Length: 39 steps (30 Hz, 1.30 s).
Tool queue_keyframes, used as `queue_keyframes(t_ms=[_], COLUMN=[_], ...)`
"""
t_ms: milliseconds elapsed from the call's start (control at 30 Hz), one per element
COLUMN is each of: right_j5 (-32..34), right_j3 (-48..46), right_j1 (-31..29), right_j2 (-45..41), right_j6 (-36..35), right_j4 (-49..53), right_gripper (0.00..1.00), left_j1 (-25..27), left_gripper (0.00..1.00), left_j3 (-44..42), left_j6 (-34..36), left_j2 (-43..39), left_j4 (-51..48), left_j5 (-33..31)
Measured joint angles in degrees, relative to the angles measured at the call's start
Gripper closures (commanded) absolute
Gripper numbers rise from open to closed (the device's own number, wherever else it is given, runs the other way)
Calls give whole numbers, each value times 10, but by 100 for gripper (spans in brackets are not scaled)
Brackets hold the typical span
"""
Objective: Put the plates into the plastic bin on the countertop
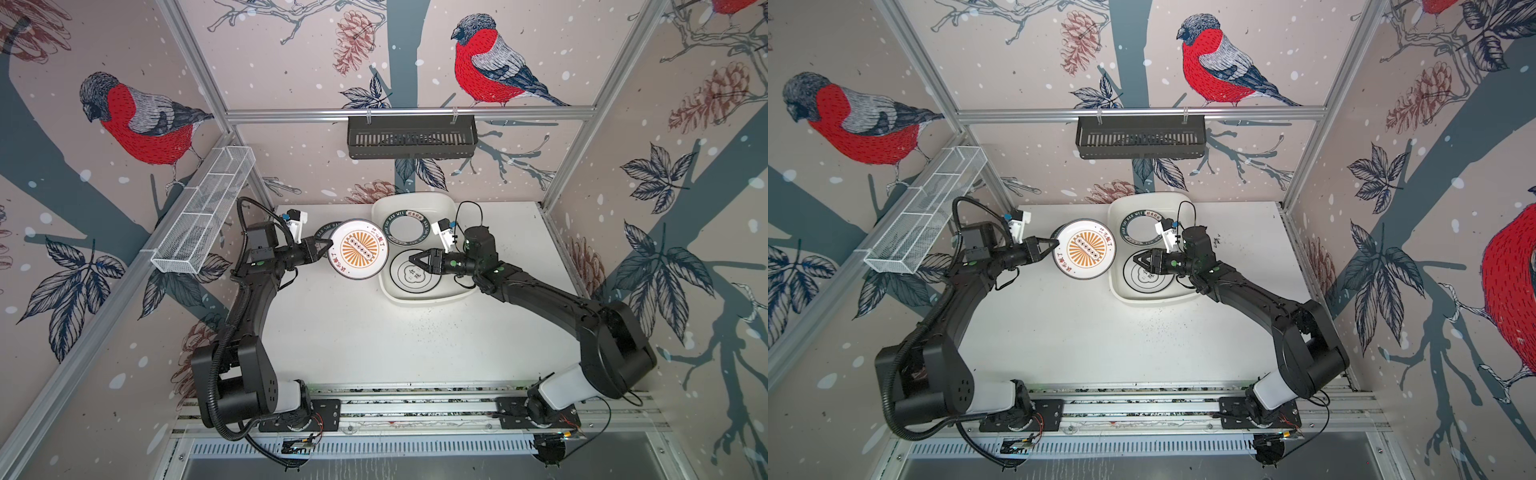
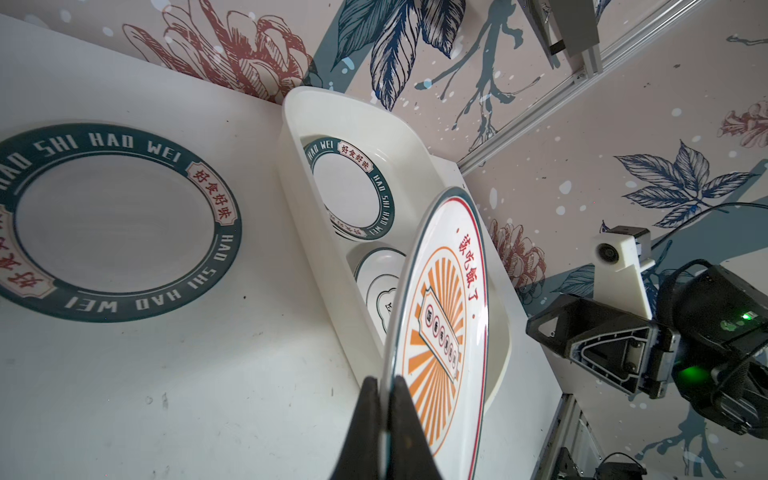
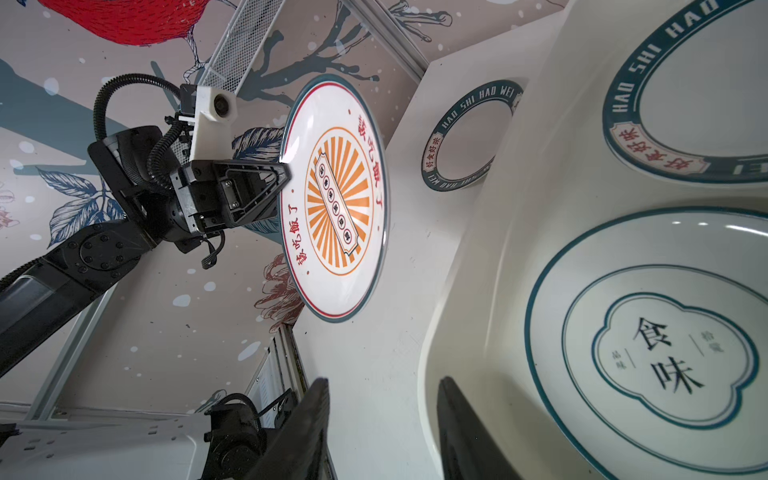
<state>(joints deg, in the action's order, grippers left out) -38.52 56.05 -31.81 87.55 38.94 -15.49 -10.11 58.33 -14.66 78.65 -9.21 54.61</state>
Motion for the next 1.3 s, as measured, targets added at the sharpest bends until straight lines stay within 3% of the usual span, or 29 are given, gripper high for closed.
queue_keyframes(t_ms=[233,633,1133,1300], right_j5=[32,62,62,55], right_j3=[20,32,30,24], right_j1=[-23,-39,-42,-41], right_j2=[0,4,12,12], right_j6=[-17,-31,-24,-13], right_j4=[6,32,13,0], right_gripper=[56,61,87,89], left_j1=[45,63,78,80], left_gripper=[100,100,100,100], left_j3=[5,8,1,-2], left_j6=[0,2,34,42], left_j2=[-3,-15,-34,-37], left_j4=[2,12,9,9], left_j5=[13,32,28,24])
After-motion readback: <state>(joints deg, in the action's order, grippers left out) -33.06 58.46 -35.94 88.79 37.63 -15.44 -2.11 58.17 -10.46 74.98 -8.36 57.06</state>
